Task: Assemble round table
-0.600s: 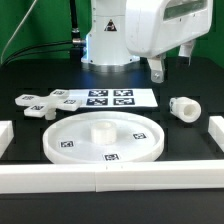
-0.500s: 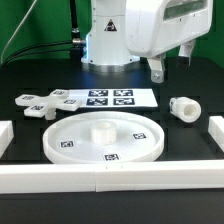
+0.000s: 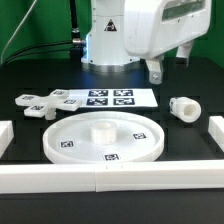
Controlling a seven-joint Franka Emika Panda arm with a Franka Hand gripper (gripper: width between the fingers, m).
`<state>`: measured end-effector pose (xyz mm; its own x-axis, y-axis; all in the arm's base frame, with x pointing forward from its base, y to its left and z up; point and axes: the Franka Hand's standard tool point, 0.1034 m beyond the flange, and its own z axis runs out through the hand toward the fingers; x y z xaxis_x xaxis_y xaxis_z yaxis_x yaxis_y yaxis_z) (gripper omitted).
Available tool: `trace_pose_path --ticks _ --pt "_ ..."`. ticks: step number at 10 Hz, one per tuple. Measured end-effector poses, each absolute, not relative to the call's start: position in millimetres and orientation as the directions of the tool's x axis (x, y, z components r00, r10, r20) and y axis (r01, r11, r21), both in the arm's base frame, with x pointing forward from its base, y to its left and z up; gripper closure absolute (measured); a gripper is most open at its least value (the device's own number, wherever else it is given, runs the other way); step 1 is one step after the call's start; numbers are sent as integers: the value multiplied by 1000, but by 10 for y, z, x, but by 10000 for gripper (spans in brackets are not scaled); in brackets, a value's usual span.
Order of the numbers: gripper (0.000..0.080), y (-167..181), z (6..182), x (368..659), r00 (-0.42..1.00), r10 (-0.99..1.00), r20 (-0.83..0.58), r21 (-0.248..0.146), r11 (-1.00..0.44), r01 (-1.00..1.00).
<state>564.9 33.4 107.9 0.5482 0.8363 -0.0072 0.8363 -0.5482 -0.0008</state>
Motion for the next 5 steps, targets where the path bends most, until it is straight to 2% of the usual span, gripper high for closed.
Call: trace_pose_path --ticks 2,3,5 --pt "150 17 823 5679 502 865 -15 -19 -502 865" --pt "150 -68 757 5711 500 866 -12 -17 -500 866" --pt "150 -34 775 5713 500 866 -11 -15 -500 866"
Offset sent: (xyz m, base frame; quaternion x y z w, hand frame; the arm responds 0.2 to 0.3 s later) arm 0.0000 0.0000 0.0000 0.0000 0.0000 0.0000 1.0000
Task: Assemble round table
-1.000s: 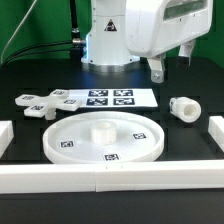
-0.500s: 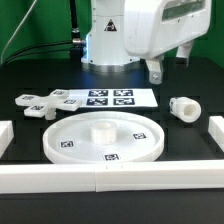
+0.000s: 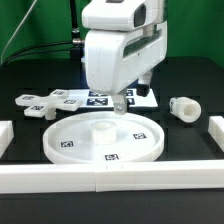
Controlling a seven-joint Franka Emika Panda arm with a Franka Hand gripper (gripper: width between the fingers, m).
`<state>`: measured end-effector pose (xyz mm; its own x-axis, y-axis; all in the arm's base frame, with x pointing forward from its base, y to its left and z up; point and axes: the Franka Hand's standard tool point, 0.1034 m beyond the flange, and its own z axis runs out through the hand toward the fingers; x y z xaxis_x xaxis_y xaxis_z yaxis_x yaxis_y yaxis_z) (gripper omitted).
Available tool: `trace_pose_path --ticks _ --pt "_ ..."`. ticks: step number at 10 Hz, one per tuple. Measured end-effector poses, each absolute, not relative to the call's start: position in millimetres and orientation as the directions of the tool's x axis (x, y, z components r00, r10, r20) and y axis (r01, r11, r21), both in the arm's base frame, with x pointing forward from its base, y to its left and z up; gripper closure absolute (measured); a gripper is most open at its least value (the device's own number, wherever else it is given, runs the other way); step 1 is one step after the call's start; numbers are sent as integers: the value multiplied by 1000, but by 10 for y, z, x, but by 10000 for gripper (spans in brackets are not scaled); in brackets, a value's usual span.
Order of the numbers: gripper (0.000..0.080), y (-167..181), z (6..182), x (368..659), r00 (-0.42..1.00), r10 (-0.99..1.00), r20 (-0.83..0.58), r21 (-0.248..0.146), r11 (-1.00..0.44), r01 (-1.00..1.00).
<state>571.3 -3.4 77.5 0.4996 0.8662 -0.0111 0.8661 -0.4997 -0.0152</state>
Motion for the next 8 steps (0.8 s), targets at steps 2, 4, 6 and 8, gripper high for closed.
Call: trace_pose_path --ticks 2,4,6,8 --pt "150 -44 760 5706 501 866 -12 -17 -501 865" --pt "150 -245 619 5719 430 903 -6 -2 -430 903" --pt "150 -361 470 5653 441 898 -12 -20 -441 897" --pt "150 -445 332 5602 446 895 -15 -34 -446 894"
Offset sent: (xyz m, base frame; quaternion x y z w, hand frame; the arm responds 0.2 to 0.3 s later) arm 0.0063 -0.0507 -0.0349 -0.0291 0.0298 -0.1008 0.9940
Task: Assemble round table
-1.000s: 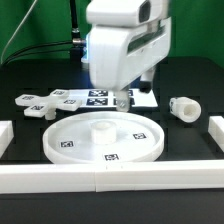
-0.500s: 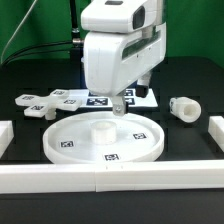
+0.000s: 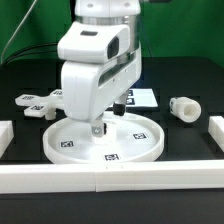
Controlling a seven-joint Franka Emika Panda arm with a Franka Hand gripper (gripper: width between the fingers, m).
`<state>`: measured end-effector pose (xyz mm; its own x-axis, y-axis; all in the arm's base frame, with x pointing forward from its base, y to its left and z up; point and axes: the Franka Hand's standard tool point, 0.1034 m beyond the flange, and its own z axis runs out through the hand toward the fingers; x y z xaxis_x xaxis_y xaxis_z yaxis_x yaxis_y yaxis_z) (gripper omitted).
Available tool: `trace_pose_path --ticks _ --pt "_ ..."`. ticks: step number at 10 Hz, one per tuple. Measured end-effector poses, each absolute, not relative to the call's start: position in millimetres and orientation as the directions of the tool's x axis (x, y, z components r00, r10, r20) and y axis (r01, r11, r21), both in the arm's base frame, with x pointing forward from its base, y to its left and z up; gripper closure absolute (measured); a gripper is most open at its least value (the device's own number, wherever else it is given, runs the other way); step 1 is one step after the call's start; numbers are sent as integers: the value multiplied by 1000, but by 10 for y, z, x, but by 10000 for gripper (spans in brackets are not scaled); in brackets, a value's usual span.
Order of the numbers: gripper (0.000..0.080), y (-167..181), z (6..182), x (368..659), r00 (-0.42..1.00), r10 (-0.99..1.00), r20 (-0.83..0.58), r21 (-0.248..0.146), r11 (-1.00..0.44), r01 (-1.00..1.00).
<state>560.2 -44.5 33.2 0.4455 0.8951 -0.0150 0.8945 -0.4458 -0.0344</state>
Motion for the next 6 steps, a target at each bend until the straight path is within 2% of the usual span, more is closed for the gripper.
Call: trace_pose_path --ticks 1,6 --pt "150 -463 269 5574 449 893 -17 -43 -449 892" --pt "150 -480 189 5503 453 891 -23 -58 -453 889"
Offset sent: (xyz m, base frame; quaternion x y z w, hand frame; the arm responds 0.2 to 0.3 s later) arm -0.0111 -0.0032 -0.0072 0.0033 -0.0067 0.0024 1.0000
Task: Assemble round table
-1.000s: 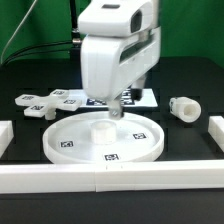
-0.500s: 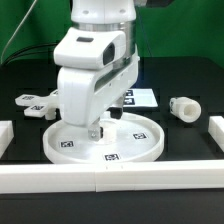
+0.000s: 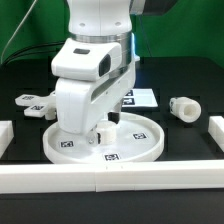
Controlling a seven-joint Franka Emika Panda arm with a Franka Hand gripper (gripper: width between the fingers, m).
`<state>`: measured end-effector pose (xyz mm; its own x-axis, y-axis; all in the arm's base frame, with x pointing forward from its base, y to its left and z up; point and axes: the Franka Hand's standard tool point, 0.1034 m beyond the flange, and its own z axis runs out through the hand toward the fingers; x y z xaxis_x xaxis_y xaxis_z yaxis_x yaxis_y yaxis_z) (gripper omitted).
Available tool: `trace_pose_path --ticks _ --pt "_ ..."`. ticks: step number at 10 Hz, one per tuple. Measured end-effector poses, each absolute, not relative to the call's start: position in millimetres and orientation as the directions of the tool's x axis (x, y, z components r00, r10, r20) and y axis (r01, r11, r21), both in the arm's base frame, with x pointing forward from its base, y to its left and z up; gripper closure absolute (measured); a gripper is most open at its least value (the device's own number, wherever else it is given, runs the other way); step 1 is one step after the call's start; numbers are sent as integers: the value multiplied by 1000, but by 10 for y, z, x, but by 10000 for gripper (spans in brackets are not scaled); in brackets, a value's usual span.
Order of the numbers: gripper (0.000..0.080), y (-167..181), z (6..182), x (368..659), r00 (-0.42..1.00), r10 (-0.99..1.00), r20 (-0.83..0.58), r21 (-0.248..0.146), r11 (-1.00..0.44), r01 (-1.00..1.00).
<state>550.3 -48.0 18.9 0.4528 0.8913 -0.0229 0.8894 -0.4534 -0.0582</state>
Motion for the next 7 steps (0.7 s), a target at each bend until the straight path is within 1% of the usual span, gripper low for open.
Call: trace_pose_path --ticks 1,2,3,4,5,7 --pt "177 -480 186 5501 453 891 -23 -59 -453 889" --pt "177 -479 186 5500 453 891 -23 -59 -453 889" --pt "359 -480 186 5501 453 891 -23 -59 -453 889" --pt "359 -480 186 5502 453 891 -23 -59 -453 889" --pt "396 -480 186 5501 453 891 -23 -59 -453 889" --pt "396 -479 186 5502 453 891 -23 -59 -453 889"
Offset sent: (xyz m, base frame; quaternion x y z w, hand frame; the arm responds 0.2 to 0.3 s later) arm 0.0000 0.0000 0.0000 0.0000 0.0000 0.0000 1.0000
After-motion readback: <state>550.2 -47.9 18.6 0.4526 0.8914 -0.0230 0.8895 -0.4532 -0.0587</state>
